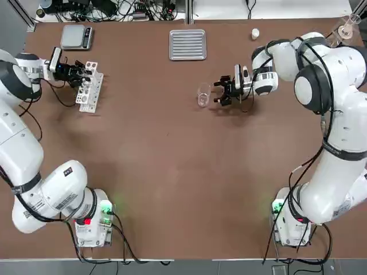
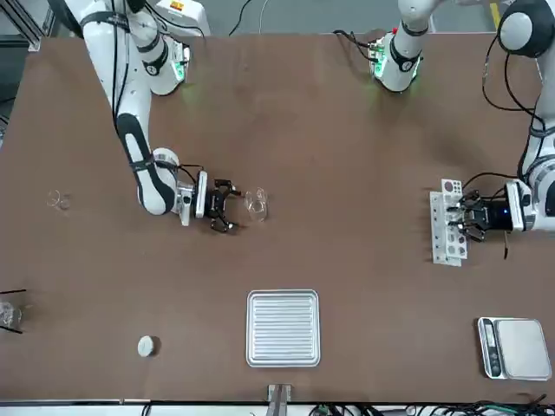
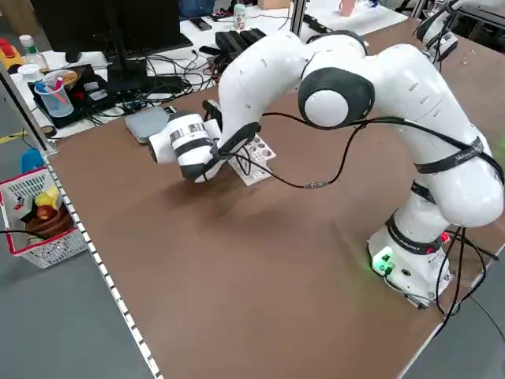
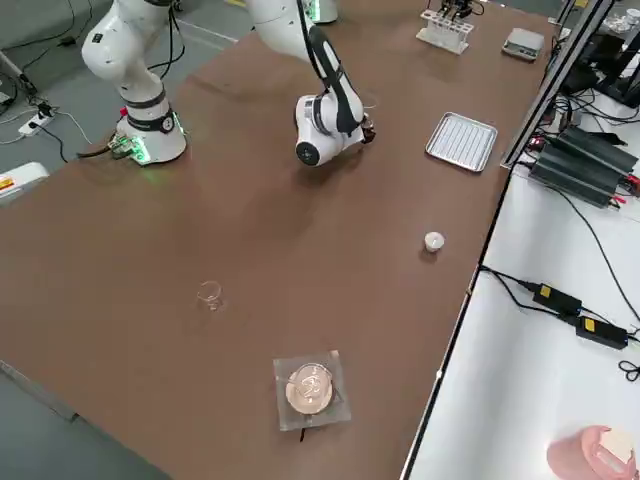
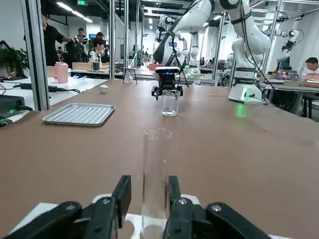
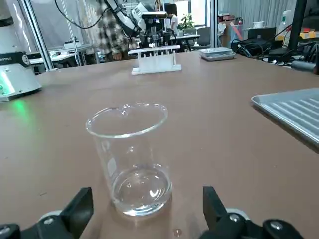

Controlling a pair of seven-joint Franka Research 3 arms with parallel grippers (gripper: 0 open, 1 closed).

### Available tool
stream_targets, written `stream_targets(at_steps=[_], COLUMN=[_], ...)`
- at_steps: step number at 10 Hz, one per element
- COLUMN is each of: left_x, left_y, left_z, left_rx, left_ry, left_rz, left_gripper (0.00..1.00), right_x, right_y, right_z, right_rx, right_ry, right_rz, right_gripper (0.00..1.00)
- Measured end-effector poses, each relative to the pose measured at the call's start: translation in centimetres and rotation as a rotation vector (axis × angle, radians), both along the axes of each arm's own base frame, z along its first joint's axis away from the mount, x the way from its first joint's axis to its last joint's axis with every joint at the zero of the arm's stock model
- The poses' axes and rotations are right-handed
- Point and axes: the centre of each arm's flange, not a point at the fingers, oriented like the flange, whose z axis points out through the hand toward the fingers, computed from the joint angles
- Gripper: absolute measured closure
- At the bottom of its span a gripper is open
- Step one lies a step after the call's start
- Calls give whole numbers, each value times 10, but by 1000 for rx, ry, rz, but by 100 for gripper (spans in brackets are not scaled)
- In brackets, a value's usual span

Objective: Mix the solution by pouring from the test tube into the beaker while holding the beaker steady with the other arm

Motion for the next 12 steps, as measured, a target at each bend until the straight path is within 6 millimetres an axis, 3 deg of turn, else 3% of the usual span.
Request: stream_targets(at_steps=[4,8,12], left_x=[-1,0,4], left_y=[0,-2,-6], left_z=[0,2,26], left_rx=[-5,-8,-5], left_ry=[2,-2,-28], left_rz=[-1,-6,-29], left_gripper=[78,78,78], right_x=[-4,-7,-12], right_y=[-4,-1,11], right_z=[-17,-22,-22], right_rx=[4,11,15], right_ry=[30,38,40], right_rz=[-47,-65,-46], right_gripper=[2,2,2])
